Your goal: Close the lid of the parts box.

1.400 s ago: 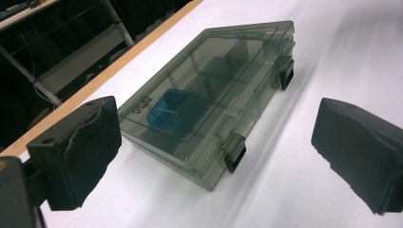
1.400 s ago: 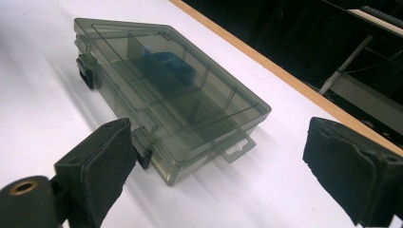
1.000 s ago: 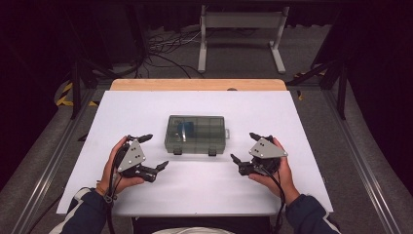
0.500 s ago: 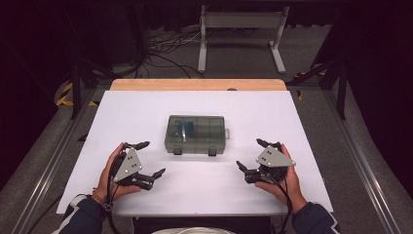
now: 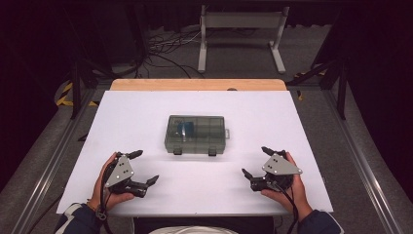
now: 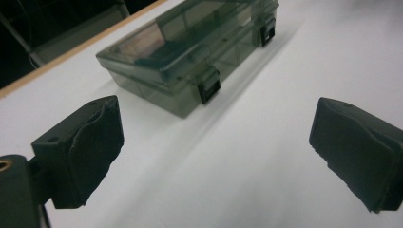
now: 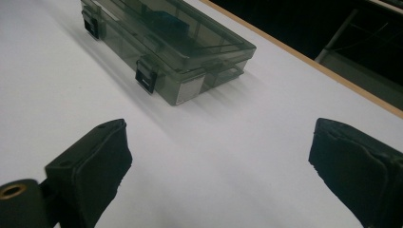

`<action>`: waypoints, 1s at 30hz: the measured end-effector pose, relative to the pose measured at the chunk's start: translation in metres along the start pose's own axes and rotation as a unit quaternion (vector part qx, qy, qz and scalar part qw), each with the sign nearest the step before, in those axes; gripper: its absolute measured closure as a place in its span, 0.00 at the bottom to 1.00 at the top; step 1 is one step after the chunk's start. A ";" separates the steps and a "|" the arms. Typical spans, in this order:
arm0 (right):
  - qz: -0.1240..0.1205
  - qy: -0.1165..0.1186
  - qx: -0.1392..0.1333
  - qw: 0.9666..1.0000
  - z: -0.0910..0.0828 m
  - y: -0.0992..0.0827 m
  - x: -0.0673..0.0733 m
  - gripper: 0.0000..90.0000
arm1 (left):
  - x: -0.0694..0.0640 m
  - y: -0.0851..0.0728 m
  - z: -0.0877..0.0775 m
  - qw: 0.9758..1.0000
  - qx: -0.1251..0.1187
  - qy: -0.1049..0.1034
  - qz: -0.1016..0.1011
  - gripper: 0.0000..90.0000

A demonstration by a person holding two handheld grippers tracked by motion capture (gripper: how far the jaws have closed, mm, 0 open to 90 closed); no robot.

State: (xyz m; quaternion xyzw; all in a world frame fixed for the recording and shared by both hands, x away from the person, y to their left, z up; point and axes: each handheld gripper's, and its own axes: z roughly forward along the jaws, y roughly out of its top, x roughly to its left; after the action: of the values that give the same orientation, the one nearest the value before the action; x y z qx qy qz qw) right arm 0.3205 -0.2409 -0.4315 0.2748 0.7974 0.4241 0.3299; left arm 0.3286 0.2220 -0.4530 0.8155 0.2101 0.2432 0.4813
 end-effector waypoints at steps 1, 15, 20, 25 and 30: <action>0.000 0.000 0.000 1.000 0.000 0.000 0.000 0.07 | 0.000 0.000 0.000 1.000 0.000 0.000 0.000 0.05; 0.003 -0.003 0.002 1.000 -0.003 -0.010 -0.001 0.07 | 0.002 -0.003 -0.004 1.000 0.000 0.005 -0.007 0.05; -0.002 -0.005 0.002 1.000 -0.002 -0.008 0.001 0.07 | 0.002 -0.002 -0.004 1.000 0.001 0.008 -0.004 0.05; -0.009 -0.004 0.003 1.000 0.000 -0.007 0.003 0.07 | 0.003 -0.003 -0.005 1.000 -0.001 0.011 -0.008 0.05; -0.006 -0.008 -0.006 1.000 -0.003 -0.004 0.004 0.08 | 0.004 -0.002 -0.004 1.000 0.003 0.010 -0.006 0.05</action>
State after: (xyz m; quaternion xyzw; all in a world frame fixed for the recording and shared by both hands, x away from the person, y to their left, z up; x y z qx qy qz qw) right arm 0.3154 -0.2409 -0.4346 0.2712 0.7937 0.4252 0.3402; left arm 0.3292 0.2276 -0.4527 0.8133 0.2209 0.2475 0.4781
